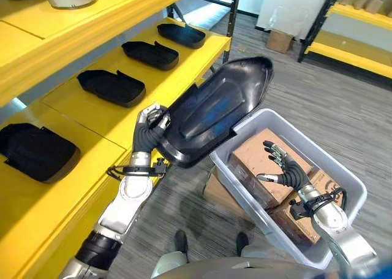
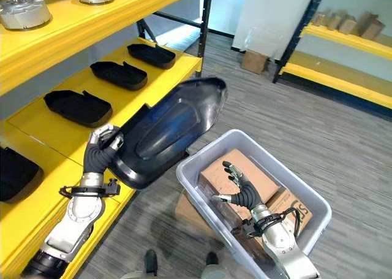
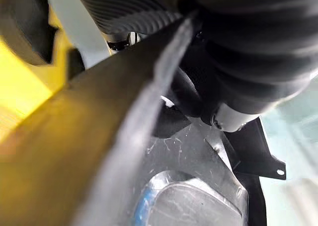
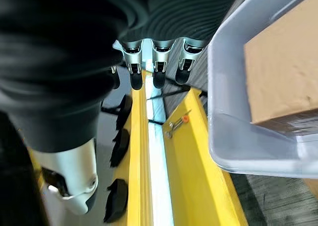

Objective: Move parts from the plastic box to the shelf.

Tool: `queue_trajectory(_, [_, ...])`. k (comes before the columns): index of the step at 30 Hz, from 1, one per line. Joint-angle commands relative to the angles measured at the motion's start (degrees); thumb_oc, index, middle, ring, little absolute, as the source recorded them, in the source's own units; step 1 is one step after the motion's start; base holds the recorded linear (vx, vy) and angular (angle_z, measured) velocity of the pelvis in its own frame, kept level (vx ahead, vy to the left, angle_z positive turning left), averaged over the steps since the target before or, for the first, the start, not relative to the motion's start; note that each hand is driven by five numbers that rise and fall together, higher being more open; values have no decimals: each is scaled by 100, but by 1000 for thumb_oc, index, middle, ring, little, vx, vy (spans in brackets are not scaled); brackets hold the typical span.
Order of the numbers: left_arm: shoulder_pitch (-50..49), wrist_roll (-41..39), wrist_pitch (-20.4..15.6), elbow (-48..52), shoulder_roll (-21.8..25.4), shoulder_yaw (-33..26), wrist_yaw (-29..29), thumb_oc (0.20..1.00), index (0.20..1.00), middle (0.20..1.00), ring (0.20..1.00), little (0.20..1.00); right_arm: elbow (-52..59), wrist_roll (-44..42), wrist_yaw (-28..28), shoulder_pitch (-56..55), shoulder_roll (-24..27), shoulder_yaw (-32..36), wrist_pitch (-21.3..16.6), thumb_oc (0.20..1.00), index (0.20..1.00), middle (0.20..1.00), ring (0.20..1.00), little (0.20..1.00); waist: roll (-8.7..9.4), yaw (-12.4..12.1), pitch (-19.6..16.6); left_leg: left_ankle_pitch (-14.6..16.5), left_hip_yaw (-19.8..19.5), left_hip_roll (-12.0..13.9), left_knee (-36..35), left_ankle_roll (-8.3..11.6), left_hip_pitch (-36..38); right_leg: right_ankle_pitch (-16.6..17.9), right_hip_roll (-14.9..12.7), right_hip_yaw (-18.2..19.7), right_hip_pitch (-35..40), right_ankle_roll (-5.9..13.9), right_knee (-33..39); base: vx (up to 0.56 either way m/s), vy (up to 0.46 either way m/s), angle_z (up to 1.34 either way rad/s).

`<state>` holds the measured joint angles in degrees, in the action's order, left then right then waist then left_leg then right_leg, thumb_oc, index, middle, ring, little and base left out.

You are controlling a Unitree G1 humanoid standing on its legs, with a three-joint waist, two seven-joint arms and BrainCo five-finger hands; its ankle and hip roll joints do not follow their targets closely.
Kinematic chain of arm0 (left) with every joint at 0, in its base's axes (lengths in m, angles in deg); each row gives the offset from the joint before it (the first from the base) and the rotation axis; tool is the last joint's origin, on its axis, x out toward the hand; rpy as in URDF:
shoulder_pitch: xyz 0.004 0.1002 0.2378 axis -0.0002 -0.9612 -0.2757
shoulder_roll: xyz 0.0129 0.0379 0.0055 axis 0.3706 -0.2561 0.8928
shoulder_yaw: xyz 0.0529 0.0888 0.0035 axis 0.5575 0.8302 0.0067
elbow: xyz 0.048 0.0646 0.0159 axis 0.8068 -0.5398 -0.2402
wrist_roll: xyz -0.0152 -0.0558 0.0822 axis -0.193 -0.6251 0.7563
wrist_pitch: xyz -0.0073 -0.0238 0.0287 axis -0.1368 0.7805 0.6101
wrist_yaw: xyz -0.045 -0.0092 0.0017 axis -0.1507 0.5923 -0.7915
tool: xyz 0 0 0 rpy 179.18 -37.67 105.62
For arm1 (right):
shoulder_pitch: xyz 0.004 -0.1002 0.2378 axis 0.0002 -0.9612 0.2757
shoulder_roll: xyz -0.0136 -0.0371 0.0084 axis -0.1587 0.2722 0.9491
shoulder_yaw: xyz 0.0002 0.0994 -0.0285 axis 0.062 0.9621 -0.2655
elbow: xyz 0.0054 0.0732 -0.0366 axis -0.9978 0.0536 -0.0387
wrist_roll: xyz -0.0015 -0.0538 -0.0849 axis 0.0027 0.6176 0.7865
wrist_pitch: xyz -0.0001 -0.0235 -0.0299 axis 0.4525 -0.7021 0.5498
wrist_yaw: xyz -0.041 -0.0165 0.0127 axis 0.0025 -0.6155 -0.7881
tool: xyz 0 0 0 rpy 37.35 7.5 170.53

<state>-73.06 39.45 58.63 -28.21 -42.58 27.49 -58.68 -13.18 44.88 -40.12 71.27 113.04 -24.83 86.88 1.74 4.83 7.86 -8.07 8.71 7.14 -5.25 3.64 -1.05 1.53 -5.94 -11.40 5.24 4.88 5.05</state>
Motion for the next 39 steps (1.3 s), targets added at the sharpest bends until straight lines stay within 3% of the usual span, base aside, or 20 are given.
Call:
queue_trajectory(1, [444, -8, -489, 585, 108, -408, 285, 200, 200, 200, 200, 200, 237, -114, -256, 672, 45, -70, -211, 1000, 1000, 1000, 1000, 1000, 224, -206, 218, 455, 518, 847, 557, 450, 189, -560, -195, -313, -154, 45, -793, -140, -311, 17])
queue_trajectory(4, [347, -18, -562, 582, 75, -497, 330, 200, 200, 200, 200, 200, 180, -47, -305, 830, 85, -209, -253, 1000, 1000, 1000, 1000, 1000, 223, -272, 310, 313, 550, 968, 748, 486, 77, -644, -89, -516, -162, -98, -867, -114, -258, 42])
queue_trajectory(6, [357, -147, -572, 503, 29, -461, 221, 200, 200, 200, 200, 200, 163, -63, -197, 913, 102, -349, -264, 1000, 1000, 1000, 1000, 1000, 241, -312, 413, 48, 877, 978, 1341, 542, -171, -624, 28, -819, 25, -202, -743, -60, -301, 73])
queue_trajectory(7, [376, -116, -621, 458, -2, -418, 137, 200, 200, 200, 200, 200, 170, -62, -123, 915, 110, -369, -275, 1000, 1000, 1000, 1000, 1000, 253, -293, 428, 140, 1061, 938, 1532, 604, -179, -669, 75, -936, 133, -181, -685, -33, -295, 102])
queue_trajectory(8, [394, -42, -655, 431, -45, -353, 65, 200, 200, 200, 200, 200, 164, -133, -56, 907, 90, -373, -301, 1000, 1000, 1000, 1000, 1000, 271, -234, 458, 327, 1508, 855, 1791, 529, -174, -649, 111, -1185, 238, -166, -584, -29, -234, 104])
queue_trajectory(12, [448, 142, -523, 415, -39, -244, 320, 200, 200, 200, 200, 200, 122, -97, -124, 1027, -91, -467, -356, 1000, 1000, 1000, 1000, 1000, 337, -86, 417, 864, 2584, 656, 2491, 222, -34, -533, 172, -1480, 313, -185, -348, -81, -121, 115])
queue_trajectory(14, [500, 96, -483, 378, 21, -290, 443, 200, 200, 200, 200, 200, 119, 56, -198, 1080, -273, -557, -322, 1000, 1000, 1000, 1000, 1000, 298, -69, 386, 872, 2992, 571, 2568, 137, -36, -483, 232, -1617, 379, -203, -278, -89, 52, 49])
queue_trajectory(15, [460, 53, -504, 372, 37, -313, 445, 200, 200, 200, 200, 200, 107, 130, -218, 1116, -311, -629, -268, 1000, 1000, 1000, 1000, 1000, 263, -149, 408, 647, 2917, 564, 2286, 157, -83, -473, 260, -1651, 421, -233, -264, -128, 259, 75])
queue_trajectory(16, [381, 33, -453, 362, 20, -359, 464, 200, 200, 200, 200, 200, 24, 245, -355, 1142, -317, -645, -266, 1000, 1000, 1000, 1000, 1000, 262, -197, 377, 780, 2892, 452, 1778, -4, 28, -487, 225, -1729, 410, -216, -343, -85, 249, 70])
queue_trajectory(18, [349, 96, -473, 353, 34, -362, 508, 200, 200, 200, 200, 200, 23, 172, -451, 1120, -251, -665, -353, 1000, 1000, 1000, 1000, 1000, 285, -242, 376, 769, 2798, 379, 1587, -36, 24, -534, 275, -1716, 419, -235, -435, -14, 159, 44])
queue_trajectory(19, [385, 74, -376, 327, 49, -296, 331, 200, 200, 200, 200, 200, 128, 279, -304, 950, -197, -625, -424, 1000, 1000, 1000, 1000, 1000, 338, -192, 356, 856, 2426, 210, 1427, -168, -54, -667, 291, -1283, 342, -226, -718, 34, 75, 93])
queue_trajectory(20, [398, 68, -371, 318, 48, -287, 284, 200, 200, 200, 200, 200, 143, 278, -261, 927, -190, -618, -413, 1000, 1000, 1000, 1000, 1000, 344, -174, 346, 875, 2375, 183, 1404, -189, -62, -686, 287, -1235, 325, -221, -750, 56, -3, 195])
queue_trajectory(22, [564, 34, -325, 174, 4, -198, 16, 200, 200, 200, 200, 200, 189, 190, -16, 711, -167, -515, -403, 1000, 1000, 1000, 1000, 1000, 409, -78, 258, 1000, 1930, -87, 1103, -306, 10, -736, 296, -764, 247, -146, -818, 17, -98, 203])
queue_trajectory(26, [486, -65, -264, 149, -56, -209, -172, 200, 200, 200, 200, 200, 38, 297, -85, 587, -258, -414, -504, 1000, 1000, 1000, 1000, 1000, 438, -162, 230, 1027, 1662, -204, 898, -238, 179, -664, 275, -770, 245, -69, -728, 27, -141, 127])
queue_trajectory(29, [635, -85, -265, 57, -105, -26, -275, 200, 200, 200, 200, 200, 109, 235, 124, 392, -288, -281, -537, 1000, 1000, 1000, 1000, 1000, 421, 10, 182, 884, 1153, -257, 618, -329, 231, -759, 356, -151, 12, -85, -1027, -76, -257, 107])
queue_trajectory(31, [593, -187, -182, 83, -113, -25, -124, 200, 200, 200, 200, 200, 67, 218, -137, 352, -297, -209, -584, 1000, 1000, 1000, 1000, 1000, 416, 18, 159, 925, 987, -242, 554, -226, 401, -540, 309, -79, 24, -52, -675, -44, -320, 108])
queue_trajectory(39, [230, -226, -143, 307, -197, -290, 109, 200, 200, 200, 200, 200, 136, 195, -380, 570, -196, -395, -360, 1000, 1000, 1000, 1000, 1000, 418, -157, 153, 768, 919, 252, 682, 155, 285, -426, 256, -353, 124, -124, -261, -59, -146, 20])
